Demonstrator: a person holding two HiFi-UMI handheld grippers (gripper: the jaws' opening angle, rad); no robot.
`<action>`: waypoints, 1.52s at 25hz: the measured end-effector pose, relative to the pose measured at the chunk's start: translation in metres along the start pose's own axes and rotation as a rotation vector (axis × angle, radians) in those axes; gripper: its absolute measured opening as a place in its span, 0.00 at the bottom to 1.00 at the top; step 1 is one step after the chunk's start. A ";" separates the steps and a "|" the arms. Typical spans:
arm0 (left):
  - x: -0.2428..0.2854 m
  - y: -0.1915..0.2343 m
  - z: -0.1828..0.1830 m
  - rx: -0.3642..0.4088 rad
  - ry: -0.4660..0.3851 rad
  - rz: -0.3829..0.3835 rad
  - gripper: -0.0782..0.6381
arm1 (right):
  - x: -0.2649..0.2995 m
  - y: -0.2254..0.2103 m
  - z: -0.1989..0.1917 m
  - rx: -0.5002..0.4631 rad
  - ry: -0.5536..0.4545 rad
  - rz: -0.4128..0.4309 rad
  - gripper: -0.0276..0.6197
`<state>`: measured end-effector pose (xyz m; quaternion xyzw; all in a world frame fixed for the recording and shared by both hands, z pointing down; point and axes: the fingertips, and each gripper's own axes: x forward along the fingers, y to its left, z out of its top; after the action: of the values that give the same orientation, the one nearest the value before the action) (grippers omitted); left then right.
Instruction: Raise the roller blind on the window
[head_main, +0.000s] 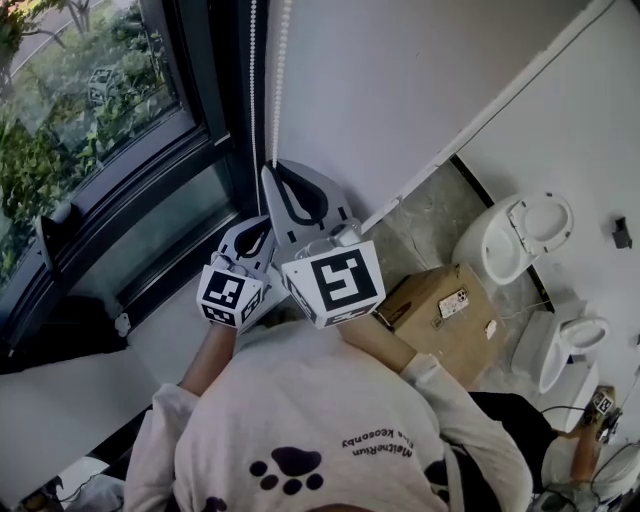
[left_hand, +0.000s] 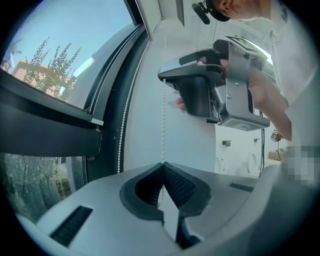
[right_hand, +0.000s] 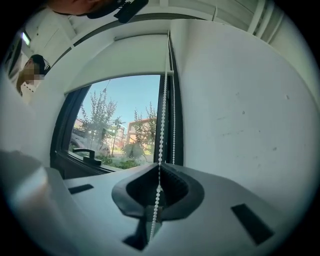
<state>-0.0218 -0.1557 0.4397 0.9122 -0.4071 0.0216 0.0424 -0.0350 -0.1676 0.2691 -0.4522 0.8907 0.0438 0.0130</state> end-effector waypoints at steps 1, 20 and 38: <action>0.000 0.000 0.000 0.011 -0.009 0.007 0.12 | 0.000 0.000 0.001 0.000 -0.008 -0.003 0.06; -0.006 0.014 -0.085 0.011 0.071 0.074 0.12 | 0.003 0.010 -0.086 -0.019 0.081 -0.006 0.06; -0.026 0.017 -0.082 -0.078 0.115 0.069 0.12 | 0.005 0.004 -0.103 -0.013 0.093 -0.028 0.06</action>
<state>-0.0521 -0.1401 0.5200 0.8926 -0.4355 0.0597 0.1004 -0.0394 -0.1785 0.3714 -0.4663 0.8836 0.0285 -0.0306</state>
